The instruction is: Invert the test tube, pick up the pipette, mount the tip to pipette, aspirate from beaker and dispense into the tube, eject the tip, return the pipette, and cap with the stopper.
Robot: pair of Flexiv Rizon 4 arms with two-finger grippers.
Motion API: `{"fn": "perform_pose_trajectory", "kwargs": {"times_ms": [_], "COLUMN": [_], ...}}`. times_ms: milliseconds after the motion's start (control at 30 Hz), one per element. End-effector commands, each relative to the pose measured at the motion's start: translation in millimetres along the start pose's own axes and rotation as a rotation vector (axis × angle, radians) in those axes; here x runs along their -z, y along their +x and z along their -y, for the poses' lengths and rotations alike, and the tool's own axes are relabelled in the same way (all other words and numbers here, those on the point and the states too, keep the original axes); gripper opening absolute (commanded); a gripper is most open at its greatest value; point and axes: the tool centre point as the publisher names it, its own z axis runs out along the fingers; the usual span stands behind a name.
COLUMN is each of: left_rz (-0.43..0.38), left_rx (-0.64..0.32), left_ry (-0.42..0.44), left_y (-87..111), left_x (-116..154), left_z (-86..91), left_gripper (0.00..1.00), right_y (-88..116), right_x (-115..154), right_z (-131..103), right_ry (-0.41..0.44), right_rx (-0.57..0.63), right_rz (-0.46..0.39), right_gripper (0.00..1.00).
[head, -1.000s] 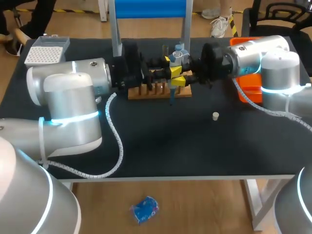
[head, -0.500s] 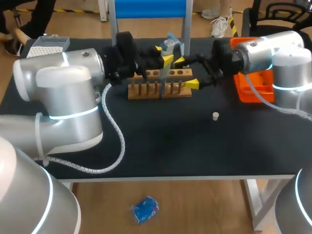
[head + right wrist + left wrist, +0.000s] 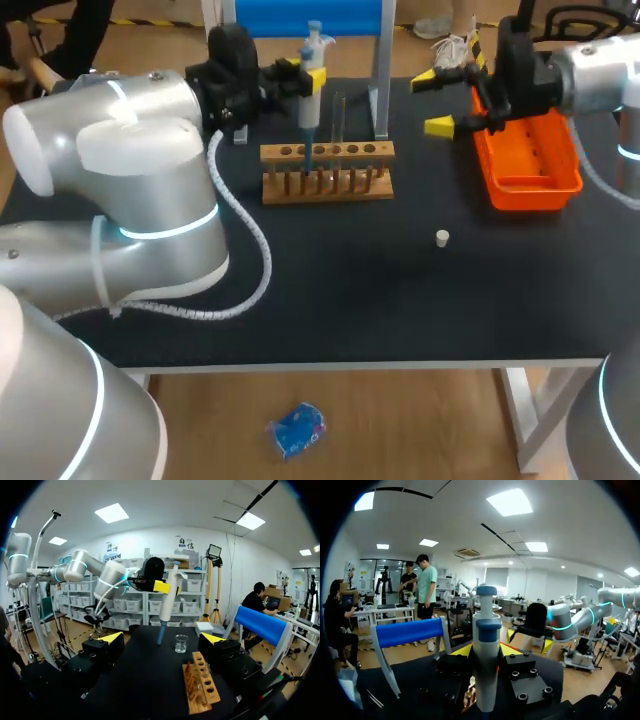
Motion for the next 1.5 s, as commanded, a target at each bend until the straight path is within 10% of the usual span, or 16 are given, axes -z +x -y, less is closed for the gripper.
{"fn": "perform_pose_trajectory", "kwargs": {"times_ms": [33,300,1033,1500], "left_rz": [0.157,0.254,0.254,0.355], "left_rx": [0.021,0.119,0.119,0.129], "left_ry": [0.0,0.013,0.013,-0.041], "left_y": [-13.4,-56.6,-56.6,-109.3], "left_x": [-21.6,-32.6,-32.6,-43.5], "left_z": [9.0,13.8,13.8,10.1], "left_gripper": [0.0,0.0,0.0,0.0], "right_y": [-9.6,-40.5,-53.0,-91.7], "right_x": [7.6,2.1,-3.0,-24.1], "right_z": [-8.5,-19.3,-17.7,-8.6], "right_ry": [0.033,0.062,0.109,0.262], "right_rx": [-0.022,-0.044,-0.074,-0.168], "right_rz": [0.058,0.168,0.222,0.341], "right_gripper": [1.0,1.0,1.0,1.0]}}
